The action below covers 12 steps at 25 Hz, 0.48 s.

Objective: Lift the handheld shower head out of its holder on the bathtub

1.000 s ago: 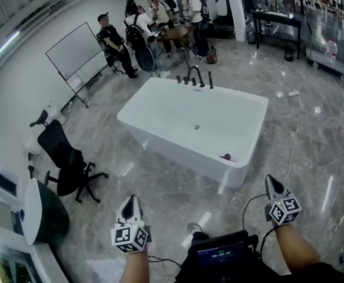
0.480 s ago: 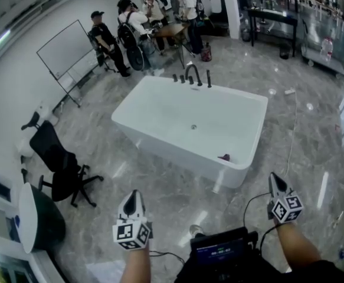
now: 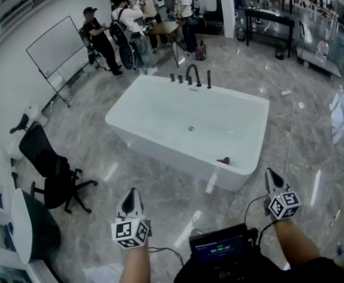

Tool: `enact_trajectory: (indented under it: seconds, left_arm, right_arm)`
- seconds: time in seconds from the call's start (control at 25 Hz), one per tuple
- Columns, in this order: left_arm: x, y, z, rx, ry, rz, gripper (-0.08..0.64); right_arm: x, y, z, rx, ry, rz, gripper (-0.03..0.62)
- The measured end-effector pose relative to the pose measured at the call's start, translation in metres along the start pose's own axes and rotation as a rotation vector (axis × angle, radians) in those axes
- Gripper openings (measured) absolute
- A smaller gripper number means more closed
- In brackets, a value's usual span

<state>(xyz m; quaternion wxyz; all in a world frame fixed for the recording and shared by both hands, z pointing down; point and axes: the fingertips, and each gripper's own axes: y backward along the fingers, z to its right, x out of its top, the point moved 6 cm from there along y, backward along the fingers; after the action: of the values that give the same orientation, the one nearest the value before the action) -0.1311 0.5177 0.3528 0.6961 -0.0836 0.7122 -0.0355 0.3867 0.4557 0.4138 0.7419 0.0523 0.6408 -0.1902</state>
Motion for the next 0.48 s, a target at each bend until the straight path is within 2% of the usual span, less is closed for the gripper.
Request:
enact_trajectory:
  seconds: [0.2,0.48]
  left_arm:
    - [0.005,-0.023,-0.034,-0.004,-0.018,0.009,0.008]
    - [0.012,-0.045,-0.09,-0.019,-0.015,0.024,0.008]
  right_arm:
    - [0.007,-0.031,-0.019,-0.017,0.019,-0.004,0.002]
    - [0.022,-0.074,-0.068,-0.002,0.062,0.029,0.002]
